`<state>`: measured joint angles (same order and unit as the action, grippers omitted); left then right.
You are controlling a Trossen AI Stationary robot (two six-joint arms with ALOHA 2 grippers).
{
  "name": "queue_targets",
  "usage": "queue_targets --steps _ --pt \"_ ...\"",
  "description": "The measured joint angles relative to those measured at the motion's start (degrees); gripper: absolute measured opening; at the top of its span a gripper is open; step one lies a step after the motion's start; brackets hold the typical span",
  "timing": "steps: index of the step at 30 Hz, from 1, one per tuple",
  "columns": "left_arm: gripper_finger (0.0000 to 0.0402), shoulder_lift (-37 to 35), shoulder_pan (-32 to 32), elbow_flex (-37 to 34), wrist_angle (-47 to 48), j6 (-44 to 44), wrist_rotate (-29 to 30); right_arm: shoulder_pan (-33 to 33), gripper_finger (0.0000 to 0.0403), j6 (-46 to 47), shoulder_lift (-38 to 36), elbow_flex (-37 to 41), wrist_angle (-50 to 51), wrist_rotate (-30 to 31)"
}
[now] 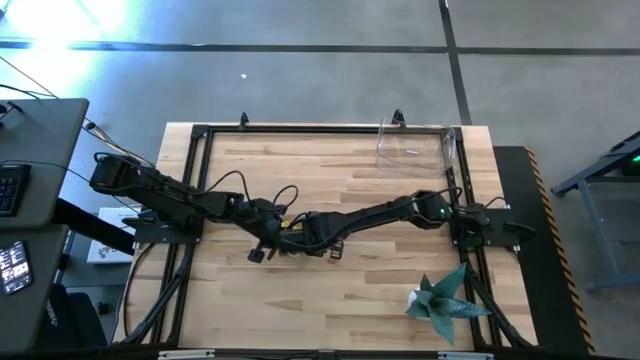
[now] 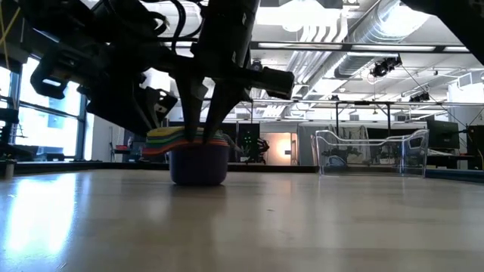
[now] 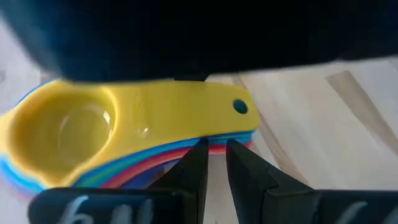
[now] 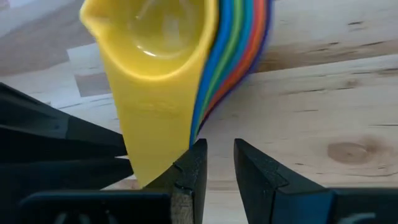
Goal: Nest measuring cups in basket
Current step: Stack the yellow measuring cup on top of the blue measuring cup, then put the stacked measuring cups into the transparent bin
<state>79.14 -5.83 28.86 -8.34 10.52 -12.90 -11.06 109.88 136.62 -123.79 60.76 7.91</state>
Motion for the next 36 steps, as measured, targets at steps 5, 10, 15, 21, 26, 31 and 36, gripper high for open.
queue_targets --steps 5,10,15,21,26,31,36 --pt "0.0048 0.6 0.0 0.0 -0.7 0.0 -0.3 0.2 0.0073 -0.7 0.0 0.0 0.2 -0.2" --pt "0.0048 0.8 0.0 0.0 -0.3 -2.3 0.1 0.2 0.0073 -0.6 0.0 0.0 2.1 -0.6" --pt "0.0048 -0.7 0.0 0.0 1.9 -3.0 0.9 0.1 0.0073 -0.7 0.0 -0.1 3.0 -1.5" --pt "0.0048 -3.9 0.2 0.0 8.1 -3.7 1.7 -0.1 0.0073 -3.0 0.0 -0.9 3.9 -2.5" --pt "0.0048 -9.5 0.2 0.0 13.7 -5.9 1.6 -0.3 0.0073 -5.3 0.0 -3.6 7.7 -2.6" --pt "0.0048 -17.2 0.2 0.2 18.3 -8.4 1.7 -0.3 0.0073 -9.3 -0.1 -7.8 14.2 -2.6" --pt "0.0048 -26.0 0.2 0.4 20.8 -13.0 1.5 0.2 0.0073 -14.0 -0.2 -11.3 18.6 -1.6"
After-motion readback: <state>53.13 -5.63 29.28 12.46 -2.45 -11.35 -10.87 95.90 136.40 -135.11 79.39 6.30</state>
